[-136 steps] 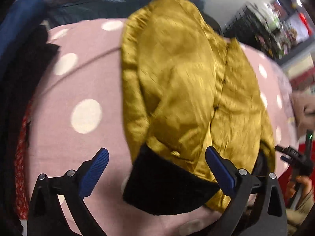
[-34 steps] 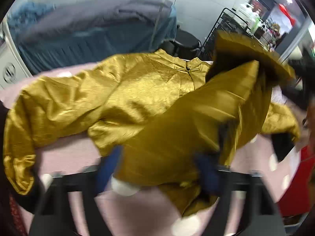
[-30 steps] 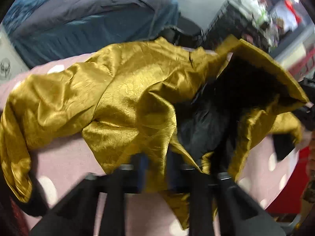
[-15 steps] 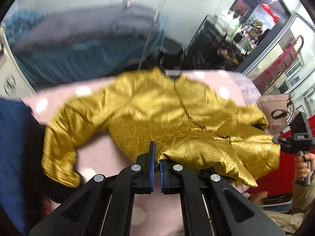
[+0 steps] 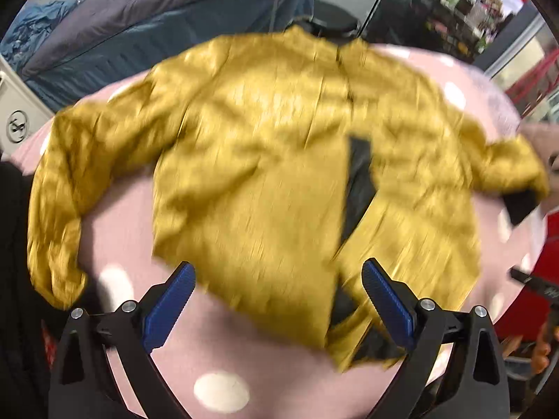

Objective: Fold large clothes

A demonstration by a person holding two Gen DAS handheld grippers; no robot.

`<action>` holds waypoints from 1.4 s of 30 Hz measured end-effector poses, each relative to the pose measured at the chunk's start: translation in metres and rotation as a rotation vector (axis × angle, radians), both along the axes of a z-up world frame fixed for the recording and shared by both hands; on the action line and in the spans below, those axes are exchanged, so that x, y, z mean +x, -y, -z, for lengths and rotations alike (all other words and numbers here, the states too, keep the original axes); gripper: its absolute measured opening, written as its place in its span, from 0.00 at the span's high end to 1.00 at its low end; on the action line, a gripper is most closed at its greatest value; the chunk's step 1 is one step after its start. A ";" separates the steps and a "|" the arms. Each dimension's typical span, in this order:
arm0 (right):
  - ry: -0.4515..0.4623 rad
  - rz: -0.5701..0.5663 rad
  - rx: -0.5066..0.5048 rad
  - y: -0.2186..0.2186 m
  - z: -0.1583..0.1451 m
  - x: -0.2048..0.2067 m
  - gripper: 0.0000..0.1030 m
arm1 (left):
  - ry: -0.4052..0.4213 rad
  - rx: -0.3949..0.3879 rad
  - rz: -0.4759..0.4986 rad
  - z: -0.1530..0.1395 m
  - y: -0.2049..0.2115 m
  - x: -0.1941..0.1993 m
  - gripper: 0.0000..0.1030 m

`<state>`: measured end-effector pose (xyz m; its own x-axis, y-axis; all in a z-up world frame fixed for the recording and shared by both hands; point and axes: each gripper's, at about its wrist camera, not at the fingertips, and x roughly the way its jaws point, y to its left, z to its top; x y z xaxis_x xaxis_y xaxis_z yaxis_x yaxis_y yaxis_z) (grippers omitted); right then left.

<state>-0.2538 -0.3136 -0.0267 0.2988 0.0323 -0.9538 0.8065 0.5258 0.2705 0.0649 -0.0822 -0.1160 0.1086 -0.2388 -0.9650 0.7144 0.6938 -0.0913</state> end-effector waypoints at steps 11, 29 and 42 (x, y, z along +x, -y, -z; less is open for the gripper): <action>-0.043 -0.475 0.016 -0.111 0.027 0.060 0.25 | 0.016 0.046 -0.038 0.029 -0.019 -0.031 0.07; -0.205 -0.131 -0.165 -0.007 0.026 -0.034 0.99 | 0.173 0.239 -0.165 0.009 -0.151 0.023 0.92; 0.023 -0.133 0.306 -0.052 0.092 0.001 0.16 | -0.033 -0.007 -0.475 0.020 -0.264 0.061 0.18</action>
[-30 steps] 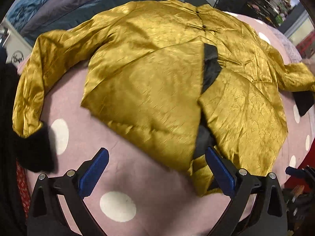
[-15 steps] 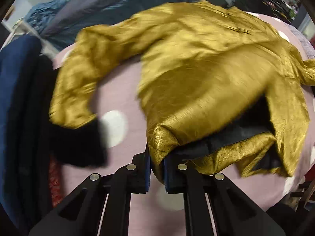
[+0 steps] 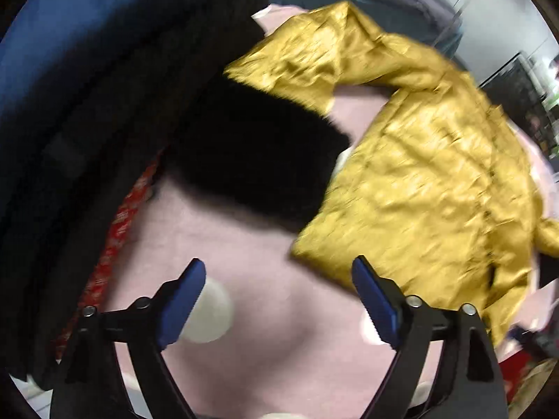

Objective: Fold large clothes

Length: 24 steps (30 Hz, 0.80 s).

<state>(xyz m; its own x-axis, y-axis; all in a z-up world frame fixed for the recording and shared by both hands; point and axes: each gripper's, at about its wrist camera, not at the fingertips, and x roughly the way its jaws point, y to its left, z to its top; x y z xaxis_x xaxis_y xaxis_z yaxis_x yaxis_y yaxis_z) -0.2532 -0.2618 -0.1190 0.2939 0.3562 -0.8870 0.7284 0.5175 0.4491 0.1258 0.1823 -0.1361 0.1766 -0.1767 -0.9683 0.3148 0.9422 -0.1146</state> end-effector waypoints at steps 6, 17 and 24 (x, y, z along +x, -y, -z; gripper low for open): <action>0.044 0.056 0.168 -0.014 0.027 -0.017 0.16 | -0.026 0.022 0.169 0.027 0.060 -0.004 0.13; 0.206 0.205 0.195 -0.001 -0.003 -0.051 0.88 | -0.174 0.092 0.322 0.069 0.111 -0.020 0.79; 0.154 0.148 -0.012 0.062 -0.076 -0.105 0.89 | -0.280 -0.077 0.426 0.016 0.095 -0.054 0.83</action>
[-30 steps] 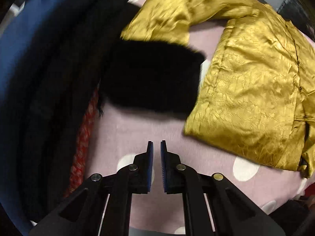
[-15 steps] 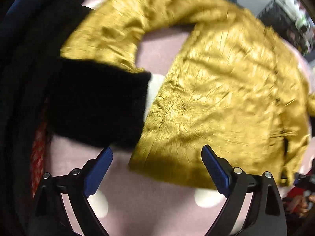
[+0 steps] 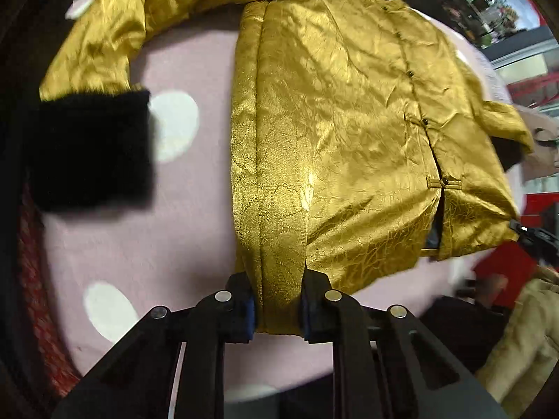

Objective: Fold large clothes

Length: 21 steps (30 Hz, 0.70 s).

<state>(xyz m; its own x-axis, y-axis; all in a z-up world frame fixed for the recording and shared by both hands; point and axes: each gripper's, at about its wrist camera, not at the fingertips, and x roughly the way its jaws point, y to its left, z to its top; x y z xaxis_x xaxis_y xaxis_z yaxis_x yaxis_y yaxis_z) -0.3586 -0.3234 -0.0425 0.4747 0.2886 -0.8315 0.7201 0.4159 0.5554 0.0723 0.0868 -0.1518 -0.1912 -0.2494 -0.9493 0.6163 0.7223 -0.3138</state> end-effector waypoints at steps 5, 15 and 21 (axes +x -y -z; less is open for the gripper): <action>-0.125 -0.159 -0.007 -0.010 0.007 0.037 0.87 | -0.084 0.065 -0.023 0.040 -0.004 -0.021 0.83; -0.445 -0.260 -0.334 -0.035 0.014 0.082 0.43 | -0.043 0.128 -0.161 0.051 -0.043 0.008 0.73; -0.281 -0.249 -0.431 -0.031 -0.041 0.125 0.25 | 0.186 0.215 -0.074 0.004 -0.014 0.021 0.21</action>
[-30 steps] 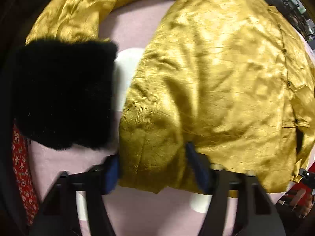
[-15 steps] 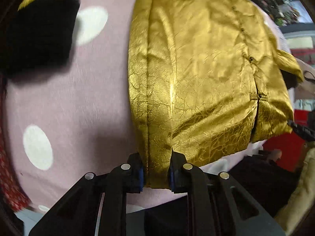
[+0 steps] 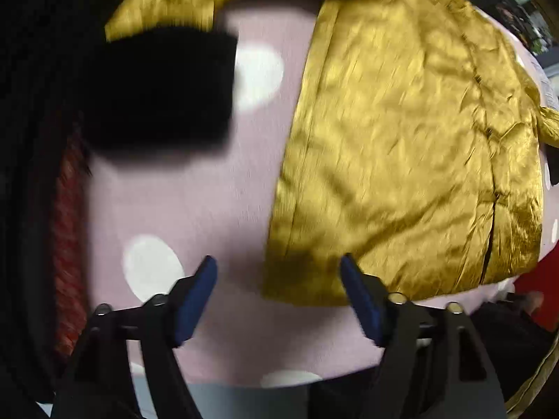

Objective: Fold large clothes

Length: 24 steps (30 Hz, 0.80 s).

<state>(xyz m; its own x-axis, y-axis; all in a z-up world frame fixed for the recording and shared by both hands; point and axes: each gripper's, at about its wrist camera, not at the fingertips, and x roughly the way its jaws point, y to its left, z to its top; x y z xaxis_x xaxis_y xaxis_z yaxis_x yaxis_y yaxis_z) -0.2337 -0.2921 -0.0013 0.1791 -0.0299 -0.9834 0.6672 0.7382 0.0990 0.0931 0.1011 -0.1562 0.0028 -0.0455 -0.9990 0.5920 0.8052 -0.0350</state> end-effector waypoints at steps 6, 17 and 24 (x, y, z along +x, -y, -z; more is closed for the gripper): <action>-0.075 -0.216 0.029 -0.063 0.037 0.063 0.25 | 0.110 -0.121 0.069 -0.028 0.064 -0.012 0.06; -0.377 -0.393 0.037 -0.115 0.122 0.072 0.06 | 0.031 0.087 0.236 0.078 0.089 -0.064 0.05; -0.361 -0.357 0.114 -0.099 0.130 0.080 0.04 | 0.009 0.063 0.216 0.089 0.089 -0.053 0.04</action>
<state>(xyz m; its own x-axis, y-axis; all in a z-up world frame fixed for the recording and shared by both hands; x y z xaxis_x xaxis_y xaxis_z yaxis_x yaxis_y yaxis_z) -0.1542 -0.1927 -0.1317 -0.1928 0.0822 -0.9778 0.3820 0.9242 0.0024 0.0398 0.0124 -0.2454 0.0090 0.0165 -0.9998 0.7509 0.6602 0.0176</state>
